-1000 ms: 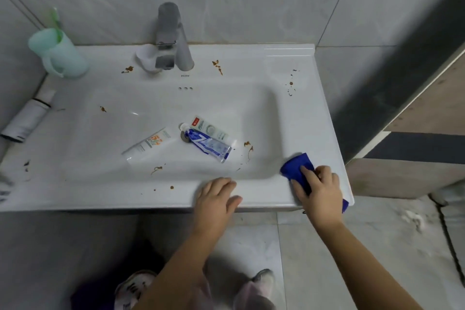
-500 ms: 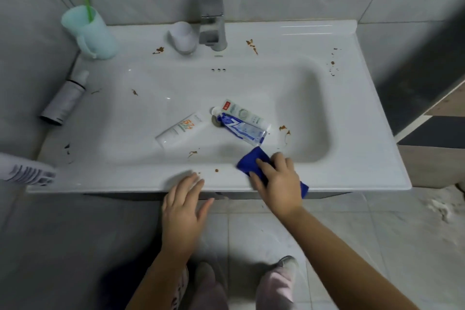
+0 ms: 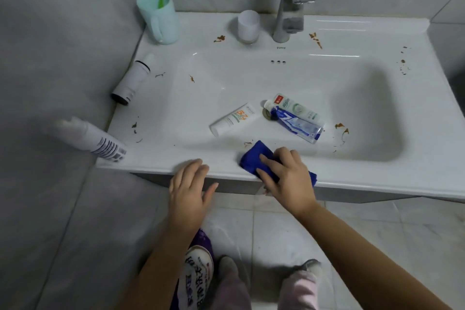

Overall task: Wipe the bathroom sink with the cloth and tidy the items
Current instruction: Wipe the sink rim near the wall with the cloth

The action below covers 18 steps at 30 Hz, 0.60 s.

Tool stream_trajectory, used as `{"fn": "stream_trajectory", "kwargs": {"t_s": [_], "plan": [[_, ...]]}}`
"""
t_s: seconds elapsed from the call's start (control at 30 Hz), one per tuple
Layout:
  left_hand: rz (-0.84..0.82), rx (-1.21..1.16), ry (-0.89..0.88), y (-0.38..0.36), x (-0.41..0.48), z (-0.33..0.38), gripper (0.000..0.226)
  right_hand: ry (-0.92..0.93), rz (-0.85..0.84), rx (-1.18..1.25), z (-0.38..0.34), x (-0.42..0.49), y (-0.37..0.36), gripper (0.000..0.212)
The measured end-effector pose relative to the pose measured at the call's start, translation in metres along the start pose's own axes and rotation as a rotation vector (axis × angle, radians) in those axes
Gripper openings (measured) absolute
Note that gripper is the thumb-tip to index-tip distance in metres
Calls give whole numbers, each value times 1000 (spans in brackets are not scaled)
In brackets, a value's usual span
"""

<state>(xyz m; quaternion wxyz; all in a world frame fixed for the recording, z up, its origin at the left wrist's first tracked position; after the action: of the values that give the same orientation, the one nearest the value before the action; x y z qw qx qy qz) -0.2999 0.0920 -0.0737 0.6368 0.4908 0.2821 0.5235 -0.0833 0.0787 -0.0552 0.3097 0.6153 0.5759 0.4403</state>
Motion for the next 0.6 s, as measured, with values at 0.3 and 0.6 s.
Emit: {"fn": "stream_trajectory", "kwargs": {"t_s": [0.3, 0.6], "plan": [[50, -10, -66, 14, -22, -20, 40, -105, -5, -13, -55, 41, -33, 36], [131, 98, 84, 50, -55, -72, 51, -8, -48, 25, -86, 52, -56, 30]]}}
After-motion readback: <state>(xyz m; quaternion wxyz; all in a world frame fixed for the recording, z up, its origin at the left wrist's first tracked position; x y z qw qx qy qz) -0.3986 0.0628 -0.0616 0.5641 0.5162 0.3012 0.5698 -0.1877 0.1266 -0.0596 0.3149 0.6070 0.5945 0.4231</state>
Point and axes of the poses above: each hand's wrist, its own x-axis towards the middle knuckle, its own y-axis out of the back of the hand, z = x × y, the point moved 4 cm from there along x, towards the middle knuckle, and after that the axes turned 7 degrees about -z, right-handed, at the moved point
